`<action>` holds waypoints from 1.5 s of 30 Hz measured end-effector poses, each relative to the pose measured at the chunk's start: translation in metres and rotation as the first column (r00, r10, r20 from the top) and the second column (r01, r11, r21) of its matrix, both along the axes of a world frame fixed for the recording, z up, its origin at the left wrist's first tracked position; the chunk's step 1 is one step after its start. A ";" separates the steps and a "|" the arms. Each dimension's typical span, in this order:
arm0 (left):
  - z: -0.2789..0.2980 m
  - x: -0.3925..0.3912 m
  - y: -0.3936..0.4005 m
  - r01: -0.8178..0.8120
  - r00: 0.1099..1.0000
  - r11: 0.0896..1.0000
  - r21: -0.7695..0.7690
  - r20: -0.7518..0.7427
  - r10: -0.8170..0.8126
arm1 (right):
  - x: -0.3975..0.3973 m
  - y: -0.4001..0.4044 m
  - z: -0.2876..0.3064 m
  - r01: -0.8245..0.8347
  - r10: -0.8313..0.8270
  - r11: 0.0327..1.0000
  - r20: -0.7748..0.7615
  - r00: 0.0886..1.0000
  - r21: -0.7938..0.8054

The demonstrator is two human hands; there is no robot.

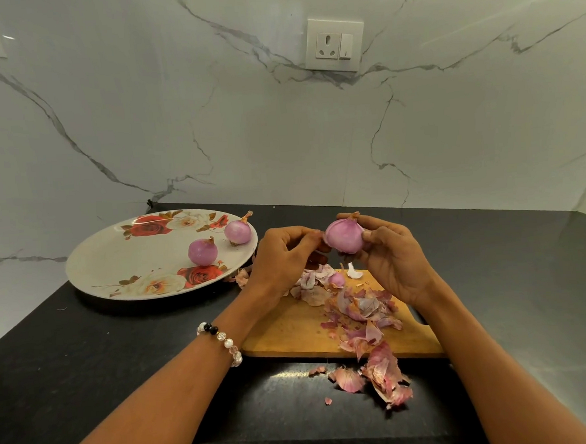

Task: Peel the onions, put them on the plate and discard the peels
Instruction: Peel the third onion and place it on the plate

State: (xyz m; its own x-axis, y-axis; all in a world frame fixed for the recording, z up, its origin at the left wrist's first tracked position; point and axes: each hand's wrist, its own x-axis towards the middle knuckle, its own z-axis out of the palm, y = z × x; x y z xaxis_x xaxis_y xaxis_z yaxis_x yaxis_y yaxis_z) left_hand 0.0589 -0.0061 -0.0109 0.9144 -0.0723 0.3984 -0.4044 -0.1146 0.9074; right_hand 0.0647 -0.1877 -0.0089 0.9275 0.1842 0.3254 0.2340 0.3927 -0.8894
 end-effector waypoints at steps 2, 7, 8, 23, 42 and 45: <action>0.003 -0.003 -0.001 0.087 0.996 0.994 -0.062 -0.023 -0.089 | 0.000 -0.001 0.001 0.004 -0.004 1.000 0.004 1.000 0.013; 0.003 -0.006 0.000 0.104 0.992 0.987 -0.124 -0.052 -0.111 | -0.002 0.000 0.002 -0.052 0.052 0.999 -0.010 0.999 -0.002; 0.003 -0.006 0.000 0.101 0.993 0.987 -0.126 -0.053 -0.108 | -0.002 0.001 0.001 -0.060 0.060 0.998 -0.012 0.998 0.001; -0.005 0.005 0.005 -0.166 0.941 0.922 0.350 0.336 0.042 | 0.002 -0.003 -0.002 -0.016 0.014 0.997 -0.026 1.000 -0.069; -0.002 0.004 0.013 -0.080 0.954 0.948 0.310 0.299 -0.017 | -0.003 -0.007 -0.003 0.063 -0.017 0.902 0.111 0.994 -0.428; -0.003 0.003 0.012 -0.126 0.924 0.934 0.333 0.383 -0.013 | -0.005 -0.005 -0.002 0.062 -0.017 0.907 0.111 0.994 -0.417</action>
State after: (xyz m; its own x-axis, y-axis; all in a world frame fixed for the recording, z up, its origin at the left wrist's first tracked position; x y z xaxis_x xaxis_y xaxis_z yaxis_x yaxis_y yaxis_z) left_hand 0.0624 0.0060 -0.0140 0.7092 -0.2211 0.6695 -0.6879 -0.4250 0.5884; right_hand 0.0594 -0.1927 -0.0106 0.9027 0.2880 0.3197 0.3401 -0.0224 -0.9401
